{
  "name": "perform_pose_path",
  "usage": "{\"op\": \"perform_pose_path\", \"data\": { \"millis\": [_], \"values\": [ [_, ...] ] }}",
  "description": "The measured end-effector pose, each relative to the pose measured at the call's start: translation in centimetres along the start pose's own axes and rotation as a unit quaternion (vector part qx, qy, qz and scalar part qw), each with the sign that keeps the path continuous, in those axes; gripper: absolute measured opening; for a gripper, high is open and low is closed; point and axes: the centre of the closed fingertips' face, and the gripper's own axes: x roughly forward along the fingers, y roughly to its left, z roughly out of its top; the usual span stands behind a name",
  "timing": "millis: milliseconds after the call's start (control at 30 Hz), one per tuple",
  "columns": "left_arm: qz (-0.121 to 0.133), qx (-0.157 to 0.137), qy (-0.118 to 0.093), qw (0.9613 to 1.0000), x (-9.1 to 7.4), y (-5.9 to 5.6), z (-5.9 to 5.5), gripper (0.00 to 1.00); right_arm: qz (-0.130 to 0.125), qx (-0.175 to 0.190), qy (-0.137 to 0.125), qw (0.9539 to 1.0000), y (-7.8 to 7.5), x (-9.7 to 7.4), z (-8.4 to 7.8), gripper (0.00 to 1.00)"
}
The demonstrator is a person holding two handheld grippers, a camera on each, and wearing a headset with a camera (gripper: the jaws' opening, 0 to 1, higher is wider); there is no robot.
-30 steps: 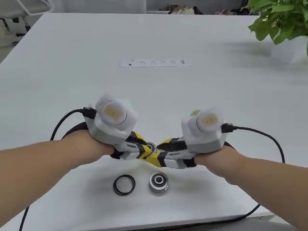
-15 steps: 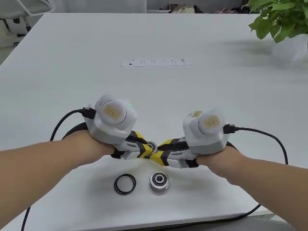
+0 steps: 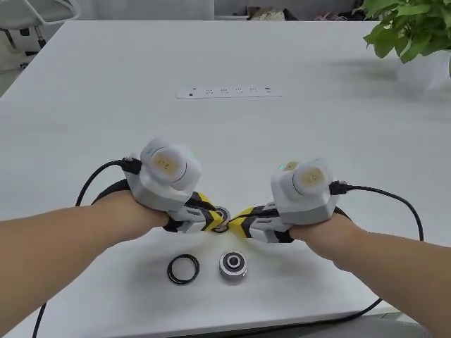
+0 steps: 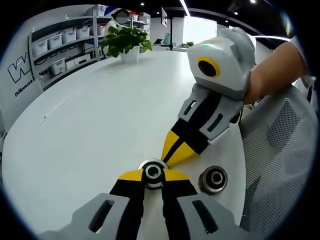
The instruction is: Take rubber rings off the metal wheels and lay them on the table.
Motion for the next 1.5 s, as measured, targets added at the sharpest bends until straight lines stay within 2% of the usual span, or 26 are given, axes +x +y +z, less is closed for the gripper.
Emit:
{"op": "perform_pose_path", "data": {
  "millis": [67,233,333,500,700,933,1200,1267,1300,1333,1367,1400,1467,1500],
  "values": [
    [0.001,0.001,0.0,1.0,0.0,0.0,0.0,0.08,-0.001,0.005,-0.001,1.0,0.0,0.0,0.0,0.0],
    [0.003,0.003,0.001,1.0,0.0,0.0,0.0,0.08,-0.01,0.053,-0.015,0.9984,-0.9,-0.2,0.3,0.0],
    [0.003,0.002,0.0,1.0,0.0,0.0,0.0,0.08,-0.016,0.061,-0.025,0.9977,-1.2,-0.4,0.5,0.0],
    [0.005,0.002,0.0,1.0,0.0,0.0,0.0,0.08,-0.013,0.105,-0.05,0.9931,-1.4,-0.6,1.3,0.0],
    [0.008,0.004,0.001,1.0,0.0,0.0,0.0,0.08,-0.002,0.133,-0.066,0.989,-1.0,-0.7,1.7,0.0],
    [0.012,0.003,0.001,0.9999,0.0,0.0,0.0,0.08,-0.003,0.141,-0.067,0.9878,-0.9,-0.7,1.8,0.0],
    [0.013,0.004,0.001,0.9999,0.0,0.0,0.0,0.08,0.019,0.145,-0.076,0.9864,0.1,-0.5,2.4,0.0],
    [0.011,0.004,0.0,0.9999,0.0,-0.1,0.0,0.08,0.043,0.151,-0.088,0.9837,1.1,-0.4,3.1,0.0],
    [0.011,0.005,0.001,0.9999,0.0,-0.1,0.0,0.08,0.055,0.153,-0.117,0.9797,1.5,-0.7,4.3,0.0],
    [0.011,0.004,0.0,0.9999,0.1,0.0,0.1,0.08,0.058,0.164,-0.119,0.9775,1.6,-0.8,4.6,0.0],
    [0.011,0.004,-0.001,0.9999,0.1,0.0,0.1,0.08,0.051,0.159,-0.107,0.9802,1.3,-0.7,4.2,0.0],
    [0.011,0.004,-0.001,0.9999,0.1,0.0,0.1,0.08,0.051,0.156,-0.106,0.9808,1.3,-0.7,4.1,0.0],
    [0.012,0.004,-0.001,0.9999,0.1,0.0,0.1,0.08,0.055,0.173,-0.105,0.9778,1.1,-0.8,3.6,0.0],
    [0.012,0.004,-0.001,0.9999,0.1,0.0,0.1,0.08,0.054,0.172,-0.103,0.9781,1.1,-0.8,3.4,0.0]
  ]
}}
